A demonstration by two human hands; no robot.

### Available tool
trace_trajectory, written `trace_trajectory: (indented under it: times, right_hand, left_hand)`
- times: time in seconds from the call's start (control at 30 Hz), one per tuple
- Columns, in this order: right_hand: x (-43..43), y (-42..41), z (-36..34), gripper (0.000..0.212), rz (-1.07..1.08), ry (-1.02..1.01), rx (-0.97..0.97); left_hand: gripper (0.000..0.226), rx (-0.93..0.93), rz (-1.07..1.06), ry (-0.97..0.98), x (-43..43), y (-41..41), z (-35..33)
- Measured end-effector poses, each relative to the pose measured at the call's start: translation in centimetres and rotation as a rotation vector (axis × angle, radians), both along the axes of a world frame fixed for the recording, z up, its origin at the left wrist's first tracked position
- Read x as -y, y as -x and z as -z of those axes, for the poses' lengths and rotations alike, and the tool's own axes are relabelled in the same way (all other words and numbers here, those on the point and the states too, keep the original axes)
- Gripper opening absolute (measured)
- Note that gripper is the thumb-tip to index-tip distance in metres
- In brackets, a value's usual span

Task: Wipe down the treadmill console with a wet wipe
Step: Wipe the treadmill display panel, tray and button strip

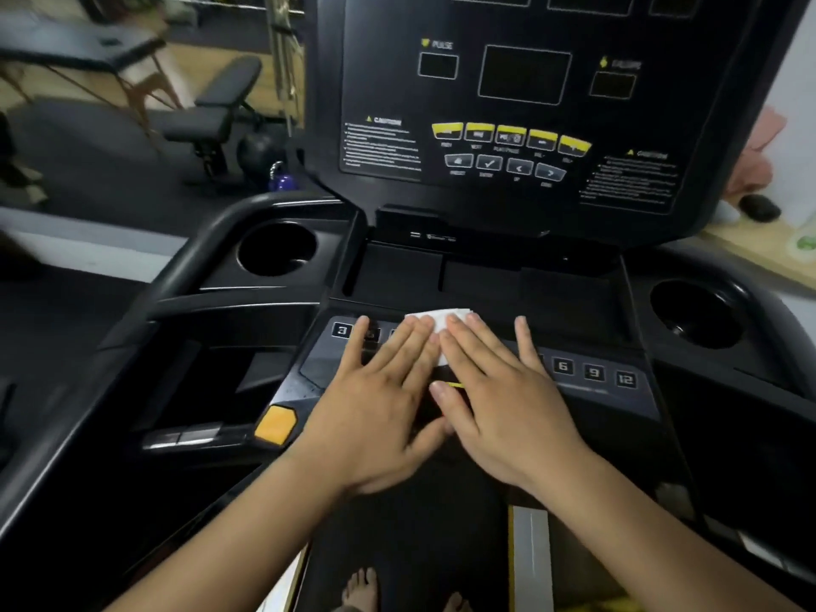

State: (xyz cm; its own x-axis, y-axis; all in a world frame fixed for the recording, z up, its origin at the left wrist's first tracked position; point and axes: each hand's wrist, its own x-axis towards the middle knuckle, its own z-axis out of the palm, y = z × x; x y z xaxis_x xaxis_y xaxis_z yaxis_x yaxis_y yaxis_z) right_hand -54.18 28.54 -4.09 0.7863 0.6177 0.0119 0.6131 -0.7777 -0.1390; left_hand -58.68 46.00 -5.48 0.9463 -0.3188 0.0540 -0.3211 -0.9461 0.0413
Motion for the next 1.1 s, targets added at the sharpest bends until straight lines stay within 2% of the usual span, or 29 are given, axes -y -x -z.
trace_trajectory:
  times: [0.23,0.33,0.43,0.53,0.63,0.83,1.0,1.1]
  right_hand:
    - [-7.7,-0.4,0.1,0.068,-0.117,-0.015,0.026]
    - [-10.5,-0.1,0.3,0.068,-0.138,-0.048,0.03]
    - [-11.9,2.2,0.9,0.063,-0.153,-0.116,0.038]
    - [-11.5,6.6,2.2,0.061,-0.216,-0.118,0.034]
    - [-10.8,7.6,2.6,0.06,-0.217,-0.072,0.062]
    - [-11.0,0.6,0.1,0.058,-0.034,0.048,0.113]
    - [-11.0,6.2,1.9,0.058,-0.118,-0.026,0.077]
    - [-10.3,8.3,3.0,0.06,-0.143,-0.048,0.071]
  left_hand:
    - [0.081,0.004,-0.115,0.107,-7.3,1.2,0.4]
    - [0.081,-0.037,-0.091,0.294,-9.8,1.9,0.6]
    - [0.072,-0.063,-0.056,0.564,-11.4,3.7,0.7]
    - [0.055,-0.041,-0.102,0.631,-12.4,7.2,1.5]
    - [0.053,-0.072,-0.156,0.685,-11.6,7.4,1.9]
    - [0.068,-0.043,-0.126,0.503,-10.1,-0.9,1.9]
    - [0.059,-0.009,-0.098,0.446,-11.0,6.0,2.4]
    - [0.057,0.106,-0.133,0.301,-10.5,8.6,3.5]
